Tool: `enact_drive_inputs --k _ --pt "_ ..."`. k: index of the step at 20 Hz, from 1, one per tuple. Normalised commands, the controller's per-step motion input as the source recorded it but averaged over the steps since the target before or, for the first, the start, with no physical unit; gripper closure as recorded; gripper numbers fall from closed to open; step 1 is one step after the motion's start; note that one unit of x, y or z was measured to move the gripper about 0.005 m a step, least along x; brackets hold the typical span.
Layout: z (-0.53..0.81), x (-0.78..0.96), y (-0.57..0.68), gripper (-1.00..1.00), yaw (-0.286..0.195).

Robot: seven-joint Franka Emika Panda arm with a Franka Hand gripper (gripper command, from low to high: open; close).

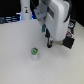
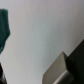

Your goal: Open the kcup holder, insert the kcup into the holder, and close the kcup holder

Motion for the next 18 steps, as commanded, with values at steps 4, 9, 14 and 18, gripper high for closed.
enact_drive_inputs --k 4,9,14,18 --pt "-0.29 -0.35 -0.41 -1.0 -0.265" --pt "-0.41 -0.33 -0.44 -1.0 -0.265" --pt "-0.45 -0.3 -0.46 -1.0 -0.268" --pt "-0.36 -0.07 -0.43 -1.0 -0.261"
